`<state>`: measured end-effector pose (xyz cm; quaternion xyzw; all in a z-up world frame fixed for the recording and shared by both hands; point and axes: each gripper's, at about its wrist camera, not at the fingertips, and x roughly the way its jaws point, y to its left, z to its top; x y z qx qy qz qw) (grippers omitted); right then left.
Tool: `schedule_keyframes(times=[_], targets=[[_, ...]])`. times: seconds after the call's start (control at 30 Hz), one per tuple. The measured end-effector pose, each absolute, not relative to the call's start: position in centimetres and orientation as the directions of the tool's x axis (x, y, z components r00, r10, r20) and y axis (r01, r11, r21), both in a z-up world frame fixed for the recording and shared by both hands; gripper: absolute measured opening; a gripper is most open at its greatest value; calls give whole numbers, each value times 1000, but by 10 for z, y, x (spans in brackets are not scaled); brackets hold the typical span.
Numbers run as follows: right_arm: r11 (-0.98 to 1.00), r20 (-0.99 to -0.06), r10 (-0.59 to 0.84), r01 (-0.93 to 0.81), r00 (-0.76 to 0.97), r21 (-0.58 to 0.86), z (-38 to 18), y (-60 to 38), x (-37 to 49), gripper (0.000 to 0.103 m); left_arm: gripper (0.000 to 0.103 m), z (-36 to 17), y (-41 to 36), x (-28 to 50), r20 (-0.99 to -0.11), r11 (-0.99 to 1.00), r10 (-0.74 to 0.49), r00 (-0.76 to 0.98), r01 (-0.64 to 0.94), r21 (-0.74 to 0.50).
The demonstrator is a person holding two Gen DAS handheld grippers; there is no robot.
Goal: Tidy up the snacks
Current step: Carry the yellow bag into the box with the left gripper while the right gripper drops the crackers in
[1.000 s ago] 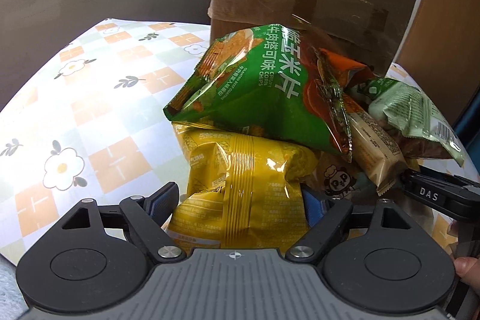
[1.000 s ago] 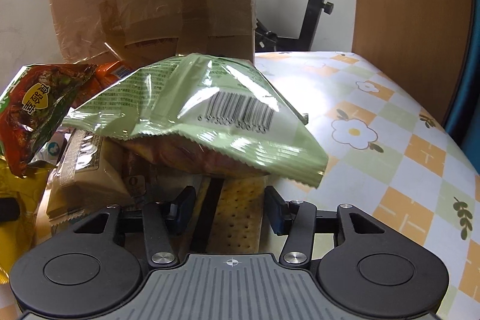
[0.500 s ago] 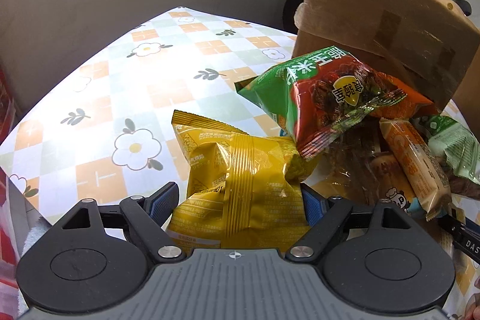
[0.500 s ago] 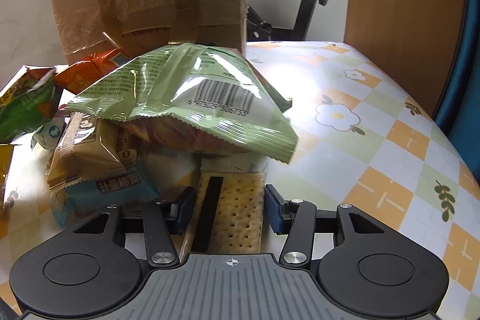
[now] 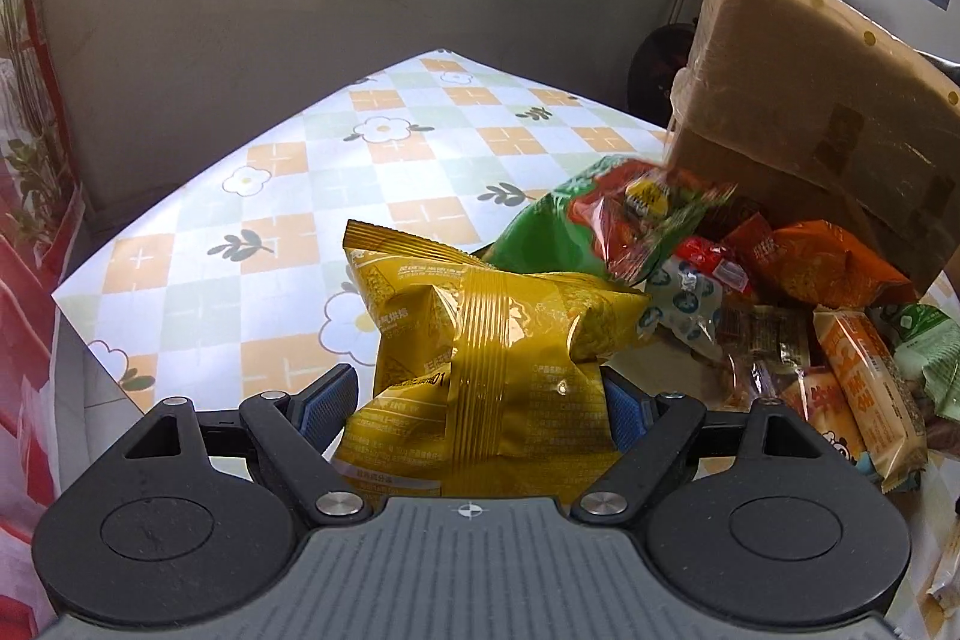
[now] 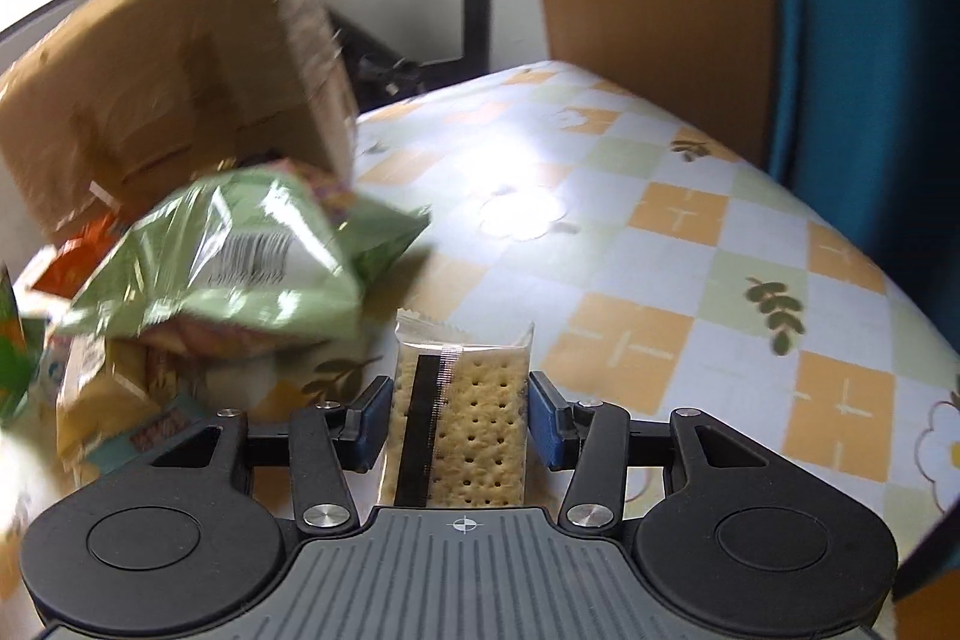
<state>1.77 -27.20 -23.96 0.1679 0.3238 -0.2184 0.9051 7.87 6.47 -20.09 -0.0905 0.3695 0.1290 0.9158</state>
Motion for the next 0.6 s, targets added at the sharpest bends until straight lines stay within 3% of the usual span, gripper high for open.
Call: schedule_keyframes(times=[0.37, 0.6], targets=[[833, -554, -375, 533, 743, 152, -206, -277, 2, 43, 86, -181, 67, 67, -633, 946, 203, 747, -316, -70], [859, -473, -380, 493, 795, 139, -179, -270, -3, 43, 86, -156, 52, 64, -523, 969, 201, 828, -246, -18]])
